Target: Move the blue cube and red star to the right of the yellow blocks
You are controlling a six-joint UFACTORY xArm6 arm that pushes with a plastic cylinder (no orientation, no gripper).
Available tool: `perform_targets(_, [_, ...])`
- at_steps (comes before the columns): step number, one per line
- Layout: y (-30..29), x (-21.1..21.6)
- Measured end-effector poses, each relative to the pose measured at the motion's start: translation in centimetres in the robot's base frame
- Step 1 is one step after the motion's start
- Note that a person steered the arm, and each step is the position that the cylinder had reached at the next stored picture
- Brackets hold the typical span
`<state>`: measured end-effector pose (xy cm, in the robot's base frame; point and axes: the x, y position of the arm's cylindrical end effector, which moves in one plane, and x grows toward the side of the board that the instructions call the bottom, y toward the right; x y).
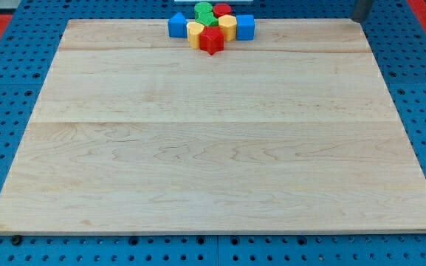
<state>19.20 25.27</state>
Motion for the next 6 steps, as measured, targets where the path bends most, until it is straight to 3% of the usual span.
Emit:
perform_targets(1, [-11.2, 0.0])
perform_targets(3, [-26.3, 0.1])
perform_targets(4, [-26.5, 0.5])
perform_targets(6, [-25.9, 5.4])
